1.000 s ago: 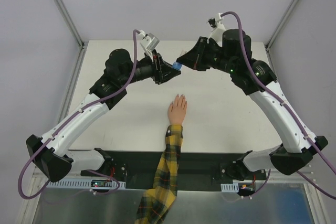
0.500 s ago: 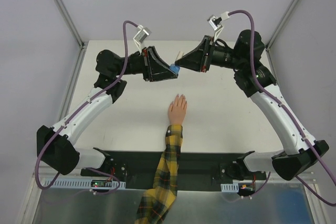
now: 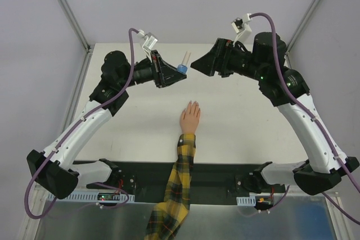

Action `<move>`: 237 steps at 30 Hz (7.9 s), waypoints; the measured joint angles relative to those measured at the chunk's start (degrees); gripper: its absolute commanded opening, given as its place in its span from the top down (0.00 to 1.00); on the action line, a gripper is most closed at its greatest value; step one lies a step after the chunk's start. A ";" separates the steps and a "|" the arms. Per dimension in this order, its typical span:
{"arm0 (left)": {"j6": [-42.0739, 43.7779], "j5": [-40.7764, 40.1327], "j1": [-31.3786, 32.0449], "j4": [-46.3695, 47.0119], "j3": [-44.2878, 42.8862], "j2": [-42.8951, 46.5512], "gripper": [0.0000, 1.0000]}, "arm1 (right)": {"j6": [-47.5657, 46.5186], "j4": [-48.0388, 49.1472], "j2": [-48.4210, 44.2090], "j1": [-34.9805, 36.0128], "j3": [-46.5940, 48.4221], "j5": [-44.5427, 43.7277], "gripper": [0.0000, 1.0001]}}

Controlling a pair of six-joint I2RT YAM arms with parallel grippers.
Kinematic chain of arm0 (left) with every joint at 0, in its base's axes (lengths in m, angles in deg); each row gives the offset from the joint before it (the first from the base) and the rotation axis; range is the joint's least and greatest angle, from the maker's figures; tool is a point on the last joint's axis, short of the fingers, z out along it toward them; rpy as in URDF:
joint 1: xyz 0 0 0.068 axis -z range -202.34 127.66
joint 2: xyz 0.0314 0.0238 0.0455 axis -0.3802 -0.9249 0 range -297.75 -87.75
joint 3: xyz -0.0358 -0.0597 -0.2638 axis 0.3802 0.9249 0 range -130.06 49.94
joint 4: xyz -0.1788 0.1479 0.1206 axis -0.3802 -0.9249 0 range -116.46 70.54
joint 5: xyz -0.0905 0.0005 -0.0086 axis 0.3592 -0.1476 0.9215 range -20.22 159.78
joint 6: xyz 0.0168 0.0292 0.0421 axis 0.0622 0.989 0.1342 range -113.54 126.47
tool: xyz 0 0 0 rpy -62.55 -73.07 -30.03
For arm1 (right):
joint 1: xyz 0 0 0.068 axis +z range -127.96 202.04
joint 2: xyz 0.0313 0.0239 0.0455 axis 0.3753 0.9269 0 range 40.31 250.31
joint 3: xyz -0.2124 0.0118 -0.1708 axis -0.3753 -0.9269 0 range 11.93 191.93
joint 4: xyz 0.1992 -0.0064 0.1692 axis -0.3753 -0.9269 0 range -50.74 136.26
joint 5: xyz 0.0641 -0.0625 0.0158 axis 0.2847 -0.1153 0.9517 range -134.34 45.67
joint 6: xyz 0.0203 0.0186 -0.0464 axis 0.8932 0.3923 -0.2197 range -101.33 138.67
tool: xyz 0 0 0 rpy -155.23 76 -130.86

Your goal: Paint the nails

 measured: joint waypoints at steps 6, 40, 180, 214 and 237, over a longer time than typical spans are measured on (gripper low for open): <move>5.95 -9.07 4.15 -5.46 -1.09 0.07 1.00 | 0.52 -7.21 3.85 4.31 11.28 -9.31 0.26; -11.41 12.37 3.39 11.45 0.28 -5.07 1.00 | 4.42 20.52 -2.01 -4.57 -13.03 21.92 0.99; 2.34 22.49 6.32 -13.07 -11.61 -8.85 1.00 | -6.14 11.98 0.39 -0.87 -8.02 29.03 0.99; 13.33 1.60 6.40 -17.86 -9.40 -3.87 1.00 | -12.96 -9.40 9.46 5.44 13.05 0.85 0.48; 13.60 -4.94 7.39 -19.82 -8.76 -3.41 1.00 | -11.78 -8.07 5.64 6.80 6.86 -6.62 0.99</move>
